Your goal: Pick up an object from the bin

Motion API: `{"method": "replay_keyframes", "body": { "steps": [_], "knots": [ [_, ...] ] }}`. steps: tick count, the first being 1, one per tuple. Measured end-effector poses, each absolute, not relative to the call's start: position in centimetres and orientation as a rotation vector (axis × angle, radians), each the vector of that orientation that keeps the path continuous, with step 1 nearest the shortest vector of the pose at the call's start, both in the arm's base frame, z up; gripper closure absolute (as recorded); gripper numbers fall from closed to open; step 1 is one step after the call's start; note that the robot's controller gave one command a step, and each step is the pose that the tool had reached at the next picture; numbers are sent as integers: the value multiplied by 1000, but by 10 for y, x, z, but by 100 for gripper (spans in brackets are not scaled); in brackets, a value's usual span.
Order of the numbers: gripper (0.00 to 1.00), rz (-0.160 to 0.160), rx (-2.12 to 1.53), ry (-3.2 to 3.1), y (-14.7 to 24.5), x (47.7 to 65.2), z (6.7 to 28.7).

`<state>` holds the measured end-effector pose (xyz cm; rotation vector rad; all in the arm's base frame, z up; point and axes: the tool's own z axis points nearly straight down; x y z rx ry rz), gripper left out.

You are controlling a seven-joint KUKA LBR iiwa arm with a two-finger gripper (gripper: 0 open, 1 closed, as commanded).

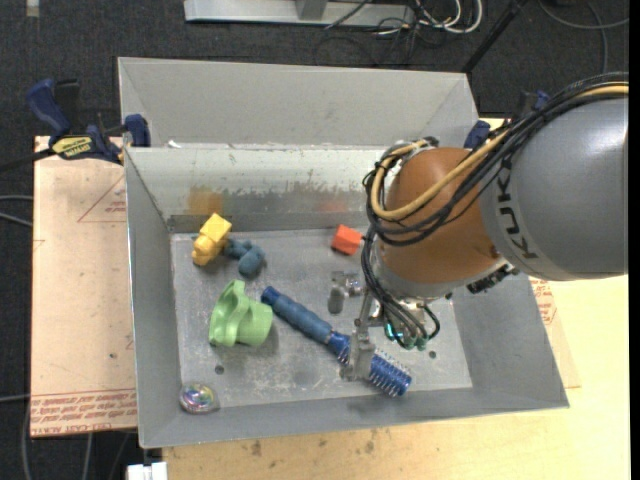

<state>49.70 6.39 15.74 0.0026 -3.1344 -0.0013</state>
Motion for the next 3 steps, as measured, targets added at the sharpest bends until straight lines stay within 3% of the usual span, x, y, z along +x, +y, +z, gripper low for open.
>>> {"method": "replay_keyframes", "body": {
  "steps": [1,2,3],
  "knots": [
    [0,-2,186,-3135,58,548,68],
    [100,-3,185,-3137,58,548,72],
    [100,-1,249,-3141,56,538,215]
  ]
}}
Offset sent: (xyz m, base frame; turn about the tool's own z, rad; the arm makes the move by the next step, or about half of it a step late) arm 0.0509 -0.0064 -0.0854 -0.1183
